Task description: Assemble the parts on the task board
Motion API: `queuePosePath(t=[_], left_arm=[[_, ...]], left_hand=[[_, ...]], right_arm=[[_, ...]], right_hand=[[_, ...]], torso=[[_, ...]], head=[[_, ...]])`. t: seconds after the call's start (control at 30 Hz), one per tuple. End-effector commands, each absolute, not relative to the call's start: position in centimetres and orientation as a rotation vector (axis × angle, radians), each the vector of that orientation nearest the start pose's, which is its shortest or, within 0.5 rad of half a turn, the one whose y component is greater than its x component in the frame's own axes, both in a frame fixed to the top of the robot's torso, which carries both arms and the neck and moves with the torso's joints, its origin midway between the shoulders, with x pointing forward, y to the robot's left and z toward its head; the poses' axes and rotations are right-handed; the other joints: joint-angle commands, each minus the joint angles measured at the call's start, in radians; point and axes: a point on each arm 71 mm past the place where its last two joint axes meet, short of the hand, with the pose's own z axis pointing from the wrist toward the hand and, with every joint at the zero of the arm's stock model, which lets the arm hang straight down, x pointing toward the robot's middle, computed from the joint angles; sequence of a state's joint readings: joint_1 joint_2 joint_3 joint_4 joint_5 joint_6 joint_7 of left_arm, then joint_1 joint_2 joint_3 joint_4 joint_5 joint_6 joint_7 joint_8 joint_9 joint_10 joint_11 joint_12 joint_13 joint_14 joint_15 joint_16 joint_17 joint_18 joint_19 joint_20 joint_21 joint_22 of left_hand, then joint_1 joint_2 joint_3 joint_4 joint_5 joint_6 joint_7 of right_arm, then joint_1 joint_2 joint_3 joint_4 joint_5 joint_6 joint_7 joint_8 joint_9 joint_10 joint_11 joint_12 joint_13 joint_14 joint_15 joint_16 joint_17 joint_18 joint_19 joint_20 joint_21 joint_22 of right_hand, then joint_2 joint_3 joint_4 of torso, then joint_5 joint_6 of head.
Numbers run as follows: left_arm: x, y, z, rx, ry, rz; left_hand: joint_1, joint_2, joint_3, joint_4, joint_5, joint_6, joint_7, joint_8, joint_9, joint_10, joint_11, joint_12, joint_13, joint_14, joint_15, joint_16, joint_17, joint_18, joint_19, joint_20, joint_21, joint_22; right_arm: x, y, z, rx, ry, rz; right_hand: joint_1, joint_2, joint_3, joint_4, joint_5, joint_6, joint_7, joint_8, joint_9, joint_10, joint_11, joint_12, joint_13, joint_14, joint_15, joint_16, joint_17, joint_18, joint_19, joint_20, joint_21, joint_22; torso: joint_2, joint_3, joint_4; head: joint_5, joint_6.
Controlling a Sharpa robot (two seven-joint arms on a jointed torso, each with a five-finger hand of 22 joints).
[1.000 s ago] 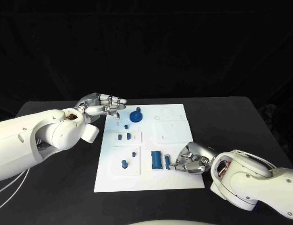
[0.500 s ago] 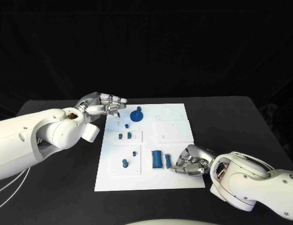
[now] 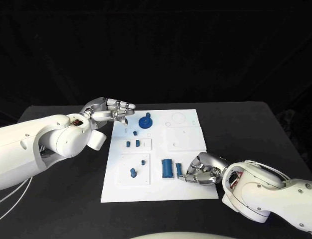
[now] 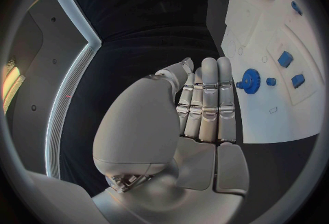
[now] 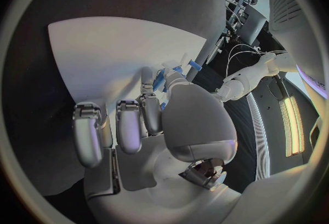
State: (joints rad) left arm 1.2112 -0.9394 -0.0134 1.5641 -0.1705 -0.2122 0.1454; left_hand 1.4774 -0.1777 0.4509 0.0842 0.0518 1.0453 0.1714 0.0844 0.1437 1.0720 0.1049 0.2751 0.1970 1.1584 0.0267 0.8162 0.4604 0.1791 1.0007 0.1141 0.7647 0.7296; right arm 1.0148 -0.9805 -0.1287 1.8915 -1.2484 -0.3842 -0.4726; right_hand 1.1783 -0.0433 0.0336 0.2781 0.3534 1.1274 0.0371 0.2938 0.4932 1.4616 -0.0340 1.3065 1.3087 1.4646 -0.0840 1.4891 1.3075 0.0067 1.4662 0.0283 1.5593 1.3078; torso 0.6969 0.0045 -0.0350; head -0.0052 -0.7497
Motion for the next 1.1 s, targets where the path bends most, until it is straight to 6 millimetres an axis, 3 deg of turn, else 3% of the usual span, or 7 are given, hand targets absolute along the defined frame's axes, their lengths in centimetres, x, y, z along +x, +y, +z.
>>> queuePosePath(t=[0.03,0.17,0.33,0.73,1.1], left_arm=[[48.17,23.51,-17.28,-1.029,1.680,-1.424],[48.17,23.53,-17.29,-1.029,1.681,-1.423],[48.17,23.55,-17.30,-1.030,1.682,-1.423],[48.17,23.71,-17.31,-1.030,1.682,-1.418],[48.18,23.88,-17.32,-1.032,1.679,-1.414]], left_hand=[[0.001,0.010,-0.006,0.000,0.003,-0.003,0.000,-0.003,-0.002,-0.006,0.000,0.005,-0.001,-0.008,0.001,-0.004,-0.002,0.005,0.001,0.003,-0.004,-0.001],[0.003,0.012,-0.005,-0.001,0.003,-0.003,0.000,-0.003,-0.002,-0.006,0.000,0.005,-0.001,-0.008,0.000,-0.004,-0.002,0.005,0.001,0.003,-0.004,-0.001],[0.006,0.013,-0.005,-0.003,0.003,-0.003,0.000,-0.003,-0.002,-0.006,-0.001,0.006,-0.001,-0.008,0.000,-0.004,-0.003,0.005,0.001,0.003,-0.004,-0.001],[0.012,0.016,-0.003,-0.007,0.003,-0.002,0.000,-0.001,-0.001,-0.006,-0.001,0.008,-0.001,-0.009,-0.001,-0.004,-0.004,0.006,0.002,0.002,-0.004,-0.001],[0.012,0.016,-0.003,-0.007,0.003,-0.002,0.000,-0.001,-0.001,-0.006,-0.001,0.008,-0.001,-0.009,-0.001,-0.004,-0.004,0.006,0.002,0.002,-0.004,-0.001]], right_arm=[[35.91,-18.43,-26.96,0.255,2.105,0.616],[35.94,-18.38,-27.01,0.246,2.111,0.616],[35.95,-18.20,-27.06,0.237,2.117,0.619],[36.25,-18.04,-27.22,0.228,2.113,0.617],[35.77,-18.24,-26.78,0.227,2.100,0.637]], right_hand=[[0.030,-0.001,-0.001,-0.017,-0.006,0.001,-0.003,0.006,0.002,0.010,-0.002,0.003,0.095,0.079,-0.010,0.005,0.130,-0.004,0.100,-0.008,0.001,0.260],[0.077,0.000,-0.004,-0.047,-0.064,0.000,-0.004,0.007,0.004,0.010,-0.003,0.003,0.096,0.079,-0.011,0.006,0.131,-0.004,0.100,-0.009,0.001,0.260],[0.095,-0.003,-0.008,-0.060,-0.084,-0.001,-0.004,0.006,0.004,0.010,-0.003,0.003,0.097,0.079,-0.011,0.005,0.131,-0.004,0.099,-0.009,-0.001,0.259],[0.110,0.002,-0.008,-0.069,-0.091,0.000,-0.006,0.007,0.004,0.012,-0.004,0.008,0.101,0.079,-0.011,0.005,0.131,-0.004,0.099,-0.009,-0.001,0.259],[0.099,-0.008,-0.022,-0.065,-0.096,0.000,-0.003,0.006,0.004,0.012,-0.002,0.007,0.100,0.079,-0.010,0.004,0.129,-0.003,0.098,-0.009,-0.003,0.259]], torso=[[-0.001,-0.0005,0.0004],[-0.001,-0.0004,-0.0001],[-0.001,-0.0008,-0.0002],[-0.001,-0.0003,-0.0001],[-0.001,0.0002,-0.0009]], head=[[-0.001,0.000],[0.001,-0.001],[-0.002,0.000],[-0.002,-0.002],[-0.001,0.001]])
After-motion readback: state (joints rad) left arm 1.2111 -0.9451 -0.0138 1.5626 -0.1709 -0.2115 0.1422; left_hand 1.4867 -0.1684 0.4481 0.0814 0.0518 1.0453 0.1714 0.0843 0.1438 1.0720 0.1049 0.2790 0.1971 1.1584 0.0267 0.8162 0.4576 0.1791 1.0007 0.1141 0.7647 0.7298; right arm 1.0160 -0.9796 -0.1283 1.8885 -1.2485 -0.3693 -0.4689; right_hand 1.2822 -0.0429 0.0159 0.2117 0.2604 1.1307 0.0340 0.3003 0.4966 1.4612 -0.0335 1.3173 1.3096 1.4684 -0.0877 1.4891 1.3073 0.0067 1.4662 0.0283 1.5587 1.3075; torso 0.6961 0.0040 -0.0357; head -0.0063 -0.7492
